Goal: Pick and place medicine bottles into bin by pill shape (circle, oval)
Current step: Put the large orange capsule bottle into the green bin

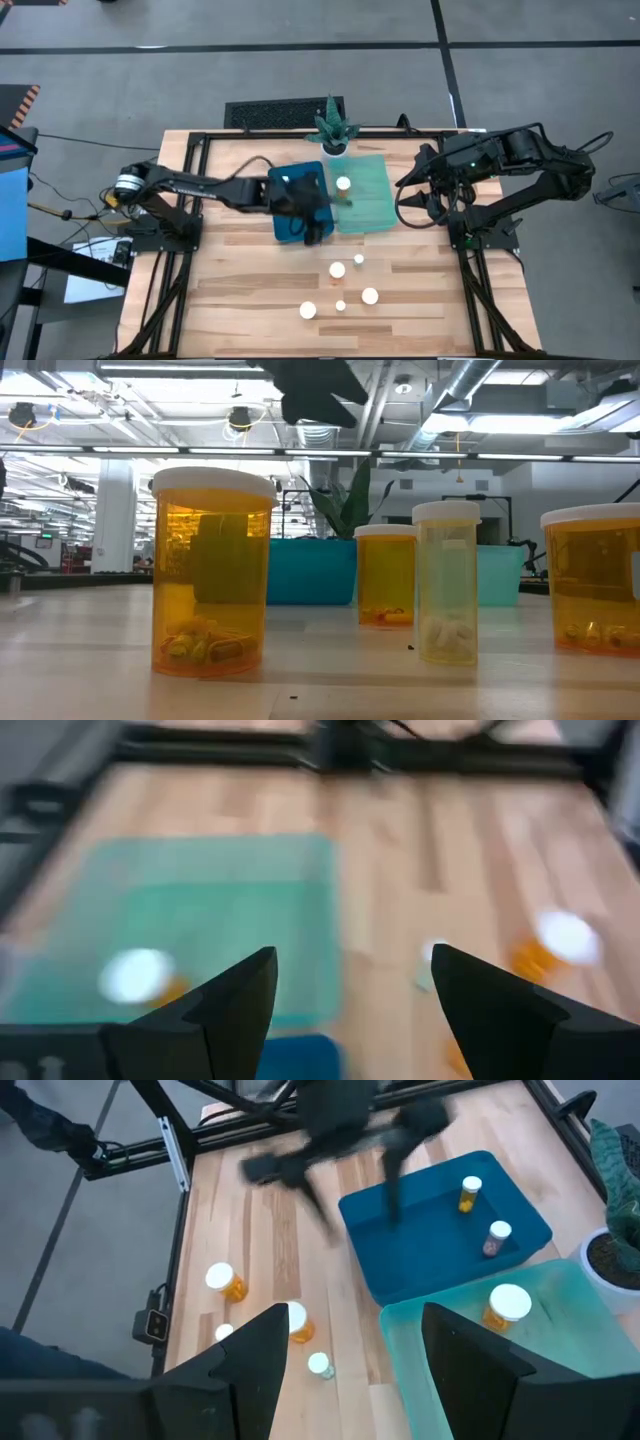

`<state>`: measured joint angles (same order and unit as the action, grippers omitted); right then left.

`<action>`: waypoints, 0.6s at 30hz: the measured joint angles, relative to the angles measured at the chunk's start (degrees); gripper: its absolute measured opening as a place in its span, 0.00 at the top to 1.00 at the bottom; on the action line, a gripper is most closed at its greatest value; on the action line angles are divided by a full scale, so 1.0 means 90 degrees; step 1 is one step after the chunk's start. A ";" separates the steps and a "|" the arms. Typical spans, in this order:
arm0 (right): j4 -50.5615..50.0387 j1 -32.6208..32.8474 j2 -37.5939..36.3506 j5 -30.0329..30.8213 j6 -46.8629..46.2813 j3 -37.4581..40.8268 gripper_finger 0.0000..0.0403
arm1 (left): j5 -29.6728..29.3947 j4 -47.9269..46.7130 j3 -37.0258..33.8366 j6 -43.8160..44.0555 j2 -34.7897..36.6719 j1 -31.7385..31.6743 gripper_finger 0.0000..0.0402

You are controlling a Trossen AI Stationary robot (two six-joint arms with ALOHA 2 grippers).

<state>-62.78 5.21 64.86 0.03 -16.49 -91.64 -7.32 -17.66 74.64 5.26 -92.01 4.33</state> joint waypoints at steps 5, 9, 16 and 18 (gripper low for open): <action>-0.0019 0.0000 0.0000 0.0000 -0.0017 0.0000 0.41 | 0.0206 0.0084 -0.0062 -0.0446 -0.0382 0.0544 0.36; 0.0005 0.0000 0.0007 0.0001 -0.0021 0.0000 0.41 | 0.0502 0.0633 -0.0107 -0.0501 -0.0742 0.0776 0.36; 0.0023 -0.0010 0.0022 0.0002 -0.0021 0.0000 0.41 | 0.1697 0.1475 -0.0106 -0.0839 -0.1408 0.0795 0.36; 0.0024 -0.0011 0.0021 0.0002 -0.0021 0.0000 0.41 | 0.1973 0.1683 -0.0097 -0.0891 -0.1599 0.0783 0.36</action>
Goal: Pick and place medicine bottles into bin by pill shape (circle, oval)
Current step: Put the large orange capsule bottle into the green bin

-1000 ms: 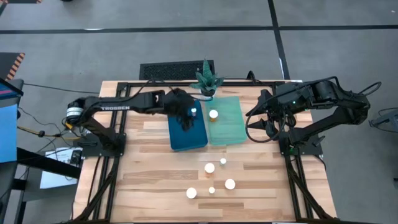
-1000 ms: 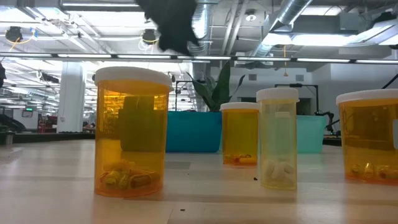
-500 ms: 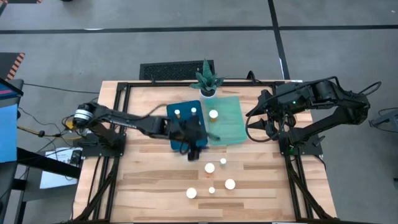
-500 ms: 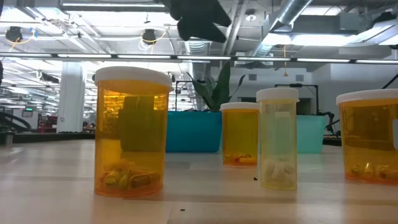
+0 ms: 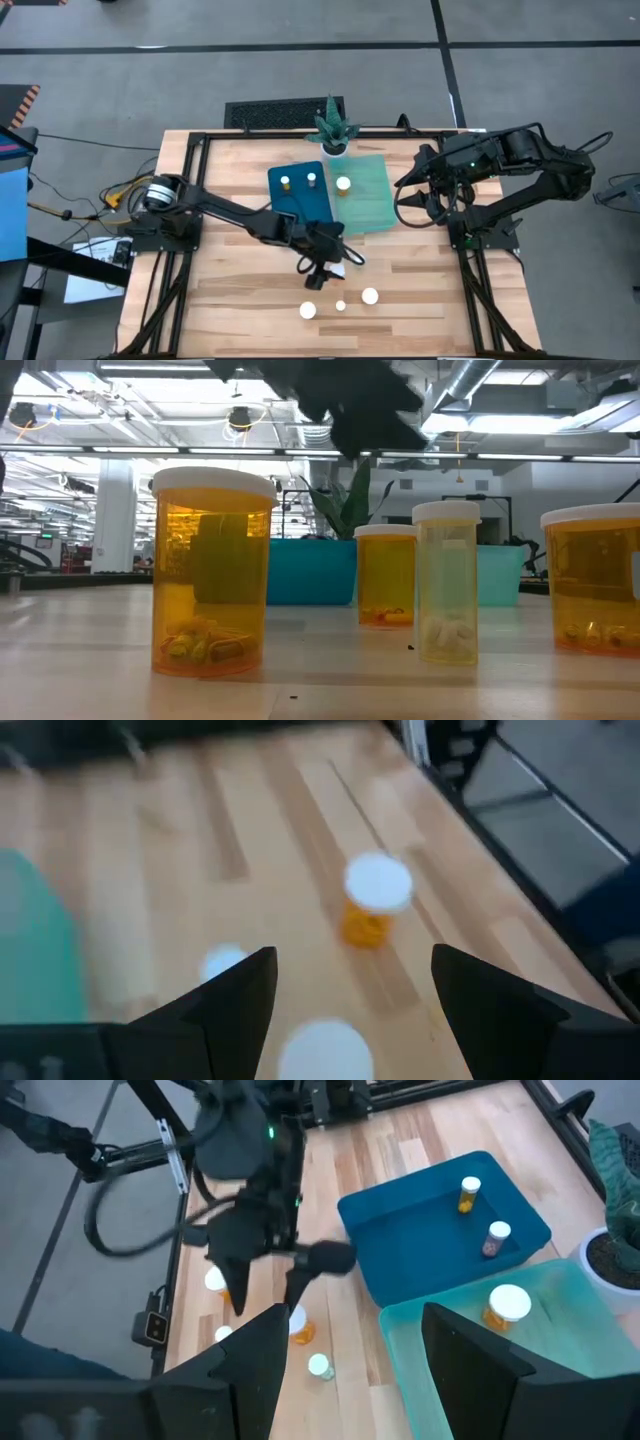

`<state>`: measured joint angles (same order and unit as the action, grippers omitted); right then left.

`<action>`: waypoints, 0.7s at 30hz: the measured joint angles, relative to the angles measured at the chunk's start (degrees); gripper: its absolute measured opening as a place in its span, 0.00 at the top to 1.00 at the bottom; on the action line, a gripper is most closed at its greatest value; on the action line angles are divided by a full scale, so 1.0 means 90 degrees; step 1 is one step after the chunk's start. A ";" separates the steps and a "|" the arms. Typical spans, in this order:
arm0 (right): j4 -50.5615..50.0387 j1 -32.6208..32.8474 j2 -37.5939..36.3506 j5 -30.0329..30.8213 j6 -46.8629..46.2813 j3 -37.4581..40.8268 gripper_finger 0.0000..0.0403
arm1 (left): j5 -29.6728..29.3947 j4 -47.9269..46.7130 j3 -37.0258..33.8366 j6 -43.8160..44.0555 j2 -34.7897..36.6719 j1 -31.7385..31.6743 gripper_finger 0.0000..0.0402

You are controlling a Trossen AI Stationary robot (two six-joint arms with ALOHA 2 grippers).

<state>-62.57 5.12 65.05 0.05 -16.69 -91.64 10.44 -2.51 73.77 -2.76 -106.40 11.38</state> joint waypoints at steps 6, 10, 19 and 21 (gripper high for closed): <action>0.0165 -0.0001 0.0025 0.0002 -0.0064 0.0000 0.41 | 0.0402 0.0107 -0.0007 0.0214 -0.0175 0.0021 0.36; 0.0326 0.0005 0.0023 0.0002 -0.0148 0.0000 0.41 | -0.0033 0.0132 -0.0004 0.0214 -0.0124 0.0164 0.36; 0.0331 0.0287 0.0023 0.0000 -0.0108 0.0000 0.41 | -0.1818 0.0177 -0.0004 0.0880 -0.0169 0.0444 0.32; 0.0333 0.0385 0.0022 0.0000 -0.0097 0.0000 0.41 | -0.1972 0.0159 -0.0004 0.0950 -0.0169 0.0505 0.30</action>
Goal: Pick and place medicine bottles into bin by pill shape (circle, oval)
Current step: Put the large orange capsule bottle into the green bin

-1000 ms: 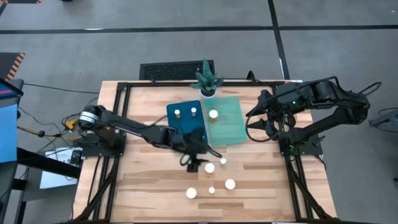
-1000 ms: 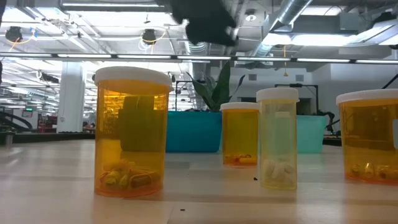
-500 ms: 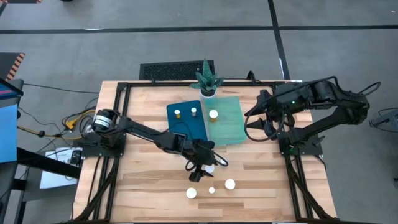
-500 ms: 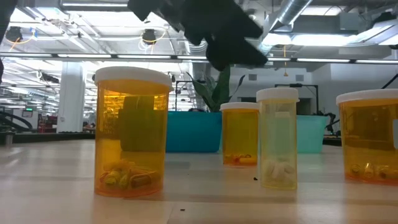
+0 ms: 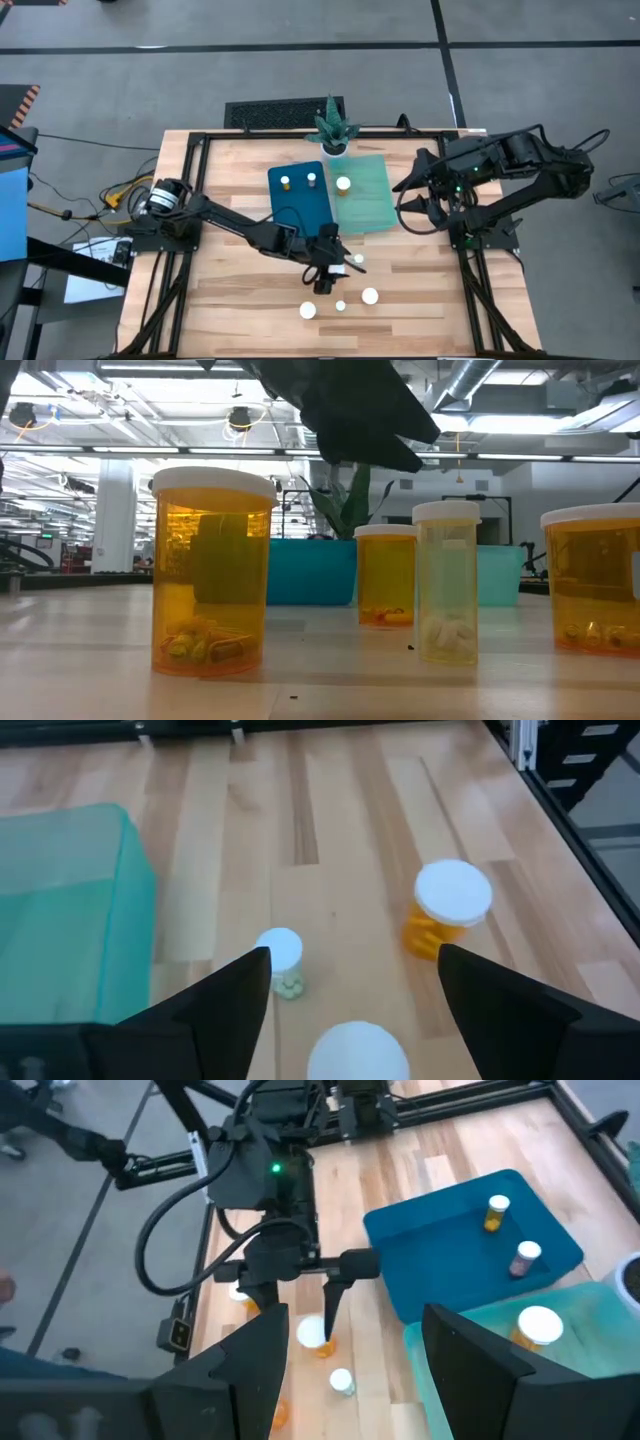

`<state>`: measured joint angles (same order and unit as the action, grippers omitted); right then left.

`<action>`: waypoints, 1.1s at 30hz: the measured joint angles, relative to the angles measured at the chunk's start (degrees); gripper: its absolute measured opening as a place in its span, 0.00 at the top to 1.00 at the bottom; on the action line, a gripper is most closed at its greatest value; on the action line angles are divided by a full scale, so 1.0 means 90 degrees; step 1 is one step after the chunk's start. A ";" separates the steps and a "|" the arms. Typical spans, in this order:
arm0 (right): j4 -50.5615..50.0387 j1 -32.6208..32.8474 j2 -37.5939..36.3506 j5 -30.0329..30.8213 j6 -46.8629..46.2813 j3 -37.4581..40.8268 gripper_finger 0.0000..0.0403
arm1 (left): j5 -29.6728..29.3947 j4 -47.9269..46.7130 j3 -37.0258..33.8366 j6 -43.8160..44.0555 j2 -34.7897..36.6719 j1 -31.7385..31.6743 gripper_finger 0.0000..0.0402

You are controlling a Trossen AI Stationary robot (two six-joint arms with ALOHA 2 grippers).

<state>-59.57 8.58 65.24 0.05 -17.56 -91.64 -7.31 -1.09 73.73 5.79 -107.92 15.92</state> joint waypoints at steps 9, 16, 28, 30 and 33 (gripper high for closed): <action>0.0002 0.0448 -0.0001 0.0000 -0.0045 0.0000 0.41 | -0.0316 -0.0076 0.0020 0.0248 -0.0288 0.0306 0.24; 0.0002 0.0642 0.0001 0.0000 -0.0102 0.0000 0.41 | -0.0895 -0.0317 -0.0014 0.0434 -0.0585 0.0454 0.24; 0.0002 0.0649 -0.0001 0.0000 -0.0119 0.0000 0.41 | -0.0779 -0.0304 0.0004 0.0946 -0.0955 0.0481 0.24; 0.0002 0.0649 -0.0001 0.0000 -0.0121 0.0000 0.41 | -0.0802 -0.0291 -0.0002 0.0954 -0.0954 0.0486 0.25; 0.0000 0.0649 -0.0001 0.0000 -0.0117 0.0000 0.41 | -0.0825 -0.0339 0.0102 0.0988 -0.0935 0.0505 0.29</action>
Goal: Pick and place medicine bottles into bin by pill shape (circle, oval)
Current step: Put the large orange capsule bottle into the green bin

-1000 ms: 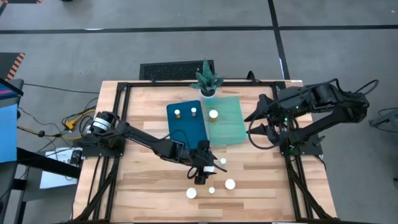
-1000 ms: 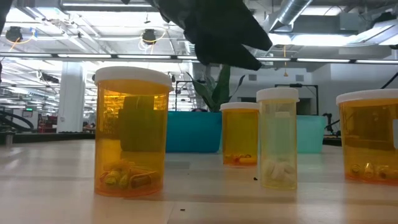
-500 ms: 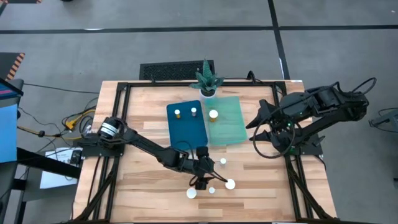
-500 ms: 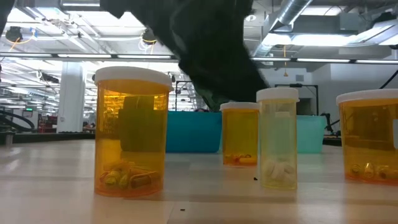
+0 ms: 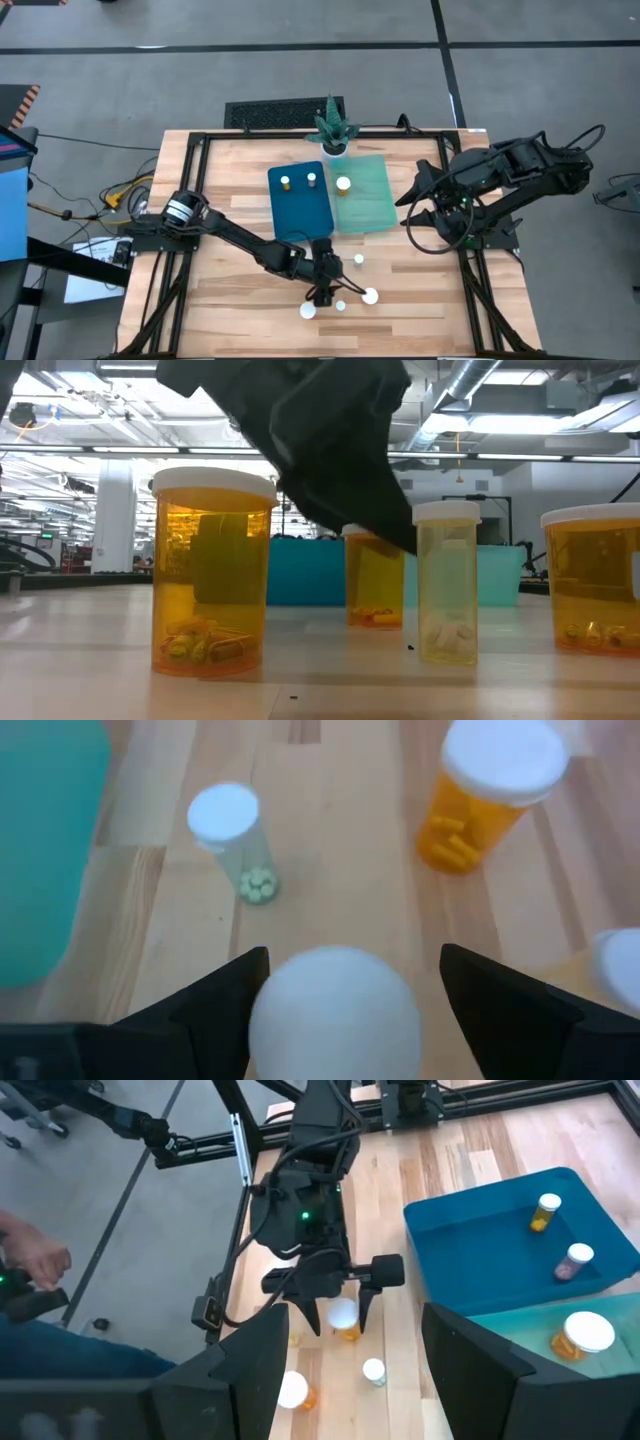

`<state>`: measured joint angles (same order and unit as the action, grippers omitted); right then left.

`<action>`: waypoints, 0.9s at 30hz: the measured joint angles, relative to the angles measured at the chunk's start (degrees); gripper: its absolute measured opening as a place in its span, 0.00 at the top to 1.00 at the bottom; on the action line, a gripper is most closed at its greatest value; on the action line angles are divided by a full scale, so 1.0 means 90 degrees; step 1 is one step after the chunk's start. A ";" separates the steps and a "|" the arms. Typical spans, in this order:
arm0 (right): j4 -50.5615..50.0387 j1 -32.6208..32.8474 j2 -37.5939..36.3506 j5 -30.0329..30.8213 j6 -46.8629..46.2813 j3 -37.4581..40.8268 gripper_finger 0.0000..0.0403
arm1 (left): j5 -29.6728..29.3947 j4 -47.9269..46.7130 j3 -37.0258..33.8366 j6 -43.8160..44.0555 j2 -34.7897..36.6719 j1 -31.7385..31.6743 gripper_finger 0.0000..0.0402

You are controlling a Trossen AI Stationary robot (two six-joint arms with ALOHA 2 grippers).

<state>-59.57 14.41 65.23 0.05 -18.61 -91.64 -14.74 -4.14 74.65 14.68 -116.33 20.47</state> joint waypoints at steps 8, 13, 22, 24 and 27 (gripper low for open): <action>-0.0017 0.0000 0.0000 0.0000 0.0054 0.0000 0.41 | -0.0063 -0.0427 0.0281 0.0000 0.0002 0.0025 0.36; -0.0015 0.0000 0.0000 0.0000 0.0111 0.0000 0.41 | -0.0068 -0.0668 0.0320 0.0000 0.0007 0.0020 0.38; -0.0017 -0.0002 0.0000 0.0000 0.0241 0.0000 0.41 | 0.0010 -0.0794 0.0320 0.0005 0.0007 0.0022 0.49; -0.0017 -0.0002 0.0000 0.0000 0.0241 0.0000 0.41 | 0.0109 -0.0783 0.0320 0.0044 0.0007 0.0020 0.51; -0.0020 -0.0002 0.0000 0.0000 0.0247 0.0000 0.41 | 0.0139 -0.0786 0.0324 0.0189 0.0010 0.0022 0.51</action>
<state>-59.75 14.39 65.23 0.05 -16.39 -91.64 -13.49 -11.21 77.57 16.37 -116.25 20.66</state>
